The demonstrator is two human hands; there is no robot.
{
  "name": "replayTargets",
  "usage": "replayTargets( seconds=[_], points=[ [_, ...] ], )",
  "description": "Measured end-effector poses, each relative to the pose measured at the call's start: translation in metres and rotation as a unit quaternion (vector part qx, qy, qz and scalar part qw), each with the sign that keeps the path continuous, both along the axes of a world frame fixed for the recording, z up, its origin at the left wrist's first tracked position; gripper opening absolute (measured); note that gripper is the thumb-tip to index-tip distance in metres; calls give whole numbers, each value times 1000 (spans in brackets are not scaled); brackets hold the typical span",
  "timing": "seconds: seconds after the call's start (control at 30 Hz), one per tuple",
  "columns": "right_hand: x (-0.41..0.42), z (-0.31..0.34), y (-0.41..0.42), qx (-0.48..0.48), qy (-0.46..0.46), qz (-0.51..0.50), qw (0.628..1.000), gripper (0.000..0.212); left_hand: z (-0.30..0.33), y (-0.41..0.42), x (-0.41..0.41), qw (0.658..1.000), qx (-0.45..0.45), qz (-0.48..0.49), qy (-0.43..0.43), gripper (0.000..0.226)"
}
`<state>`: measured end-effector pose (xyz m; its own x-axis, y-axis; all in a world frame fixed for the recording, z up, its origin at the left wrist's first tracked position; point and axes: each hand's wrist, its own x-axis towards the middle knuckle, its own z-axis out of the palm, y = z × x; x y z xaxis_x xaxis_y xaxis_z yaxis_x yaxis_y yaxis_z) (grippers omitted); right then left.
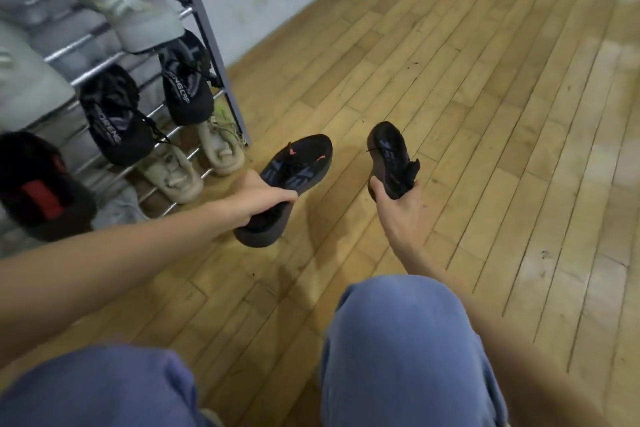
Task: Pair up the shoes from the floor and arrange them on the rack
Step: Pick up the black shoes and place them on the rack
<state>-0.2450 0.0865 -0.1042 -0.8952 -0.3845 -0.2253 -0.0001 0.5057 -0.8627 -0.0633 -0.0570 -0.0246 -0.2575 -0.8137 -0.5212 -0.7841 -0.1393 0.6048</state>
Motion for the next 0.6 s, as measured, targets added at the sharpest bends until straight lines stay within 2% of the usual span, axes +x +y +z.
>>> replayTargets(
  seconds=[0.13, 0.3, 0.4, 0.47, 0.6],
  points=[
    [20, 50, -32, -123, 66, 24, 990, 84, 76, -6, 29, 986, -156, 5, 58, 45],
    [45, 138, -86, -228, 149, 71, 960, 84, 154, -2, 62, 934, -322, 38, 149, 31],
    [65, 176, -110, -308, 176, 93, 930, 81, 186, -2, 79, 905, -375, 68, 190, 31],
    [81, 197, -122, -359, 176, 106, 911, 81, 205, -1, 91, 885, -408, 86, 207, 42],
    [114, 232, -141, -396, 181, 142, 889, 83, 244, 4, 116, 846, -469, 104, 230, 41]
  ],
)
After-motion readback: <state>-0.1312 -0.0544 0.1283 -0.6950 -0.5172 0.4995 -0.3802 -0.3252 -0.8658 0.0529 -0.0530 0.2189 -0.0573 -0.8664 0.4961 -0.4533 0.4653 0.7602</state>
